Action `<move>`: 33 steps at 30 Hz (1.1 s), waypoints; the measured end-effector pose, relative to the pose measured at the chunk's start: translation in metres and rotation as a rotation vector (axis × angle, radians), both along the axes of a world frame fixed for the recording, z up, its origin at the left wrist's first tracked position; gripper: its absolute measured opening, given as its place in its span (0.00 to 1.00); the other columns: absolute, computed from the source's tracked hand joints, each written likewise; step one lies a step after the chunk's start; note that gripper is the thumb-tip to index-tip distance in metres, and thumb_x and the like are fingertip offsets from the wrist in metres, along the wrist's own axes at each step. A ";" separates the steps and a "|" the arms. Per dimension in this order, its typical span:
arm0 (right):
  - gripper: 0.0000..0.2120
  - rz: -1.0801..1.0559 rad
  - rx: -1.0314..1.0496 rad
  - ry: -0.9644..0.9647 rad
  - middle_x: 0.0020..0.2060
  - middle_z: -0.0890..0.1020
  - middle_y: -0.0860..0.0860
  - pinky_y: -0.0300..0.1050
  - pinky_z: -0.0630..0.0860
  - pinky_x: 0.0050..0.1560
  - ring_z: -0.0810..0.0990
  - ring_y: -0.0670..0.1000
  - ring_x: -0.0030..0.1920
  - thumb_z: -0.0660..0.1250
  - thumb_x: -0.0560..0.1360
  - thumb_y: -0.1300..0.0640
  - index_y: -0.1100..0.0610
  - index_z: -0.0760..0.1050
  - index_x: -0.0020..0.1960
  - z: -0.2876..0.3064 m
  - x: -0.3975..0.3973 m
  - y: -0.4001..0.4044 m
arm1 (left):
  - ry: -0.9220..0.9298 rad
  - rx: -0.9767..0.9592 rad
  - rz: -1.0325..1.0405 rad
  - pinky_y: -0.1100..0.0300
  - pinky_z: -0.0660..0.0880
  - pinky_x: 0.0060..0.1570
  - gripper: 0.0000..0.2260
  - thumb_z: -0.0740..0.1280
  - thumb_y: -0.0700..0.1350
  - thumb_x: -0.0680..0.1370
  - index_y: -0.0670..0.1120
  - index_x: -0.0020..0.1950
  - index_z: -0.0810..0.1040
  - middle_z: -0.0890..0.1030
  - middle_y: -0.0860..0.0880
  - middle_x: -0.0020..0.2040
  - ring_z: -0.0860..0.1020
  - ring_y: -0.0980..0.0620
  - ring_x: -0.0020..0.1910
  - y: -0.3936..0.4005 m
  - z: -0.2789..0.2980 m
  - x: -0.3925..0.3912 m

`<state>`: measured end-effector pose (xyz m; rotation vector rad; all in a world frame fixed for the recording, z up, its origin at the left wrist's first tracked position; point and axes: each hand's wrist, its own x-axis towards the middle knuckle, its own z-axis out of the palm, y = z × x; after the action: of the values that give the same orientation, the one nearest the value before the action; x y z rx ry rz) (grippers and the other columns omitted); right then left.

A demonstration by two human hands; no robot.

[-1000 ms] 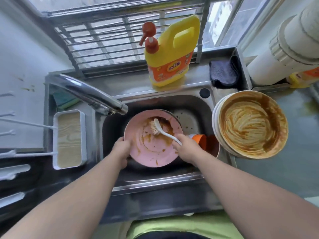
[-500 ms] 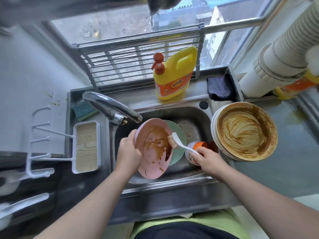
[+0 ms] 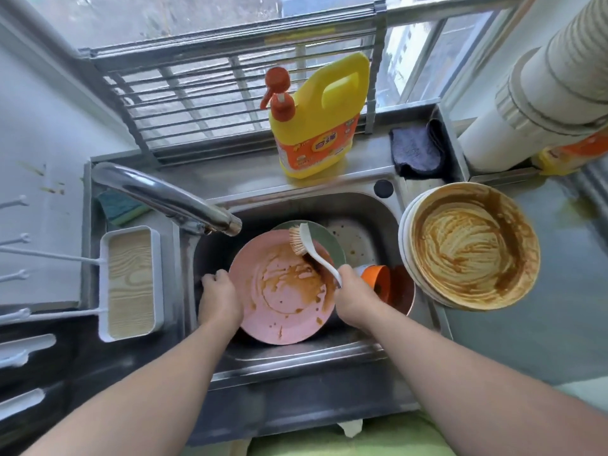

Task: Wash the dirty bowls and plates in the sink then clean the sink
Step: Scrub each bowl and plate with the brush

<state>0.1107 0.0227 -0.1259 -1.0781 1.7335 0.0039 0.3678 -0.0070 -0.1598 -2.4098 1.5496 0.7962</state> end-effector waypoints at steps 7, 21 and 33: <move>0.06 0.073 -0.039 0.100 0.54 0.74 0.54 0.51 0.81 0.50 0.77 0.53 0.49 0.62 0.83 0.60 0.54 0.69 0.59 -0.016 0.015 -0.012 | -0.025 0.022 -0.013 0.49 0.76 0.51 0.12 0.63 0.36 0.80 0.40 0.64 0.73 0.73 0.41 0.59 0.75 0.40 0.55 0.000 -0.009 -0.015; 0.05 0.092 -0.108 0.094 0.49 0.77 0.51 0.50 0.81 0.46 0.79 0.52 0.46 0.64 0.82 0.61 0.52 0.71 0.54 -0.019 0.025 -0.019 | 0.176 -0.008 0.254 0.41 0.68 0.76 0.35 0.65 0.37 0.77 0.47 0.83 0.58 0.61 0.43 0.81 0.64 0.38 0.78 0.004 -0.005 -0.014; 0.07 -0.069 -0.165 0.156 0.53 0.72 0.50 0.44 0.79 0.42 0.77 0.50 0.45 0.65 0.82 0.63 0.56 0.71 0.58 -0.021 0.019 -0.006 | 0.210 -0.032 0.468 0.46 0.80 0.55 0.20 0.67 0.39 0.79 0.45 0.71 0.77 0.75 0.42 0.66 0.77 0.41 0.59 -0.004 -0.005 -0.029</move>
<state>0.1293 0.0168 -0.1472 -1.1625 1.9375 -0.1020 0.3393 -0.0108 -0.1649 -2.8343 1.0630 1.1448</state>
